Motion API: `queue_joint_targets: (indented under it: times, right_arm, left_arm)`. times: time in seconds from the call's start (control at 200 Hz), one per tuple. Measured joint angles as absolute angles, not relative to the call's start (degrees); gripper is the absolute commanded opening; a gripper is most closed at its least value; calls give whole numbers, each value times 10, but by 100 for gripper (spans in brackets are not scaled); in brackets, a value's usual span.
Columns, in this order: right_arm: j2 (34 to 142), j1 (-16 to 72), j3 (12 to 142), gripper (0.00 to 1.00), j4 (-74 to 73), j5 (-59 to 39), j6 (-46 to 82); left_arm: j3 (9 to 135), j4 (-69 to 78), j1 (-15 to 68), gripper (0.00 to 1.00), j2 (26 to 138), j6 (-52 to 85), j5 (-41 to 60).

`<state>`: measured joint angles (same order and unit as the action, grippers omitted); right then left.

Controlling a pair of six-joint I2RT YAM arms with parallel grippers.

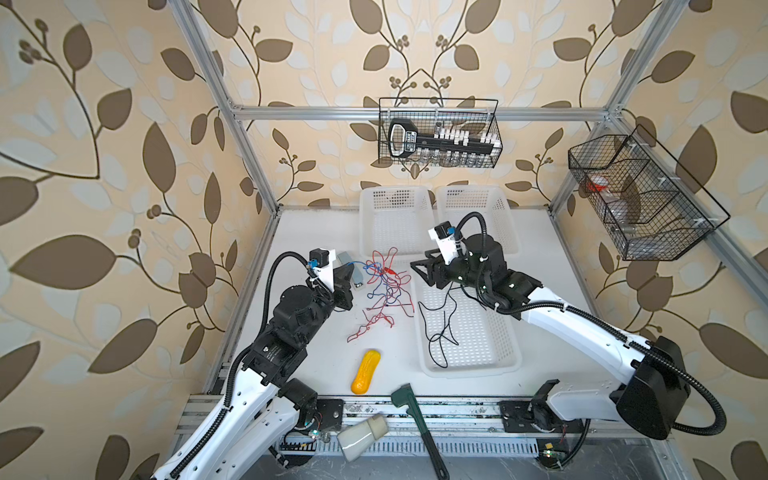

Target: Untangle the cables

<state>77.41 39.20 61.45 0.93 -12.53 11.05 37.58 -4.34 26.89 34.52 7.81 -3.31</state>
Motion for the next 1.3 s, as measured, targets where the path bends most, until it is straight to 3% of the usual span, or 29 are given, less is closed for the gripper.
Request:
queue_joint_targets:
  times: [0.11,0.365,0.845,1.08,1.3]
  right_arm:
    - [795,415,620,60,-11,-146,109]
    - [846,425,611,45,-50,-156,110]
    - [899,459,582,39,-171,-174,141]
    - [921,460,581,4,-219,-175,175]
    - [931,464,581,0,-235,-167,186]
  left_arm:
    - [376,-41,269,0,345,78,-29]
    - [376,-34,269,0,337,79,-23]
    - [376,-31,269,0,336,116,-20]
    - [376,-27,269,0,338,125,-21]
    - [376,-27,269,0,339,126,-41]
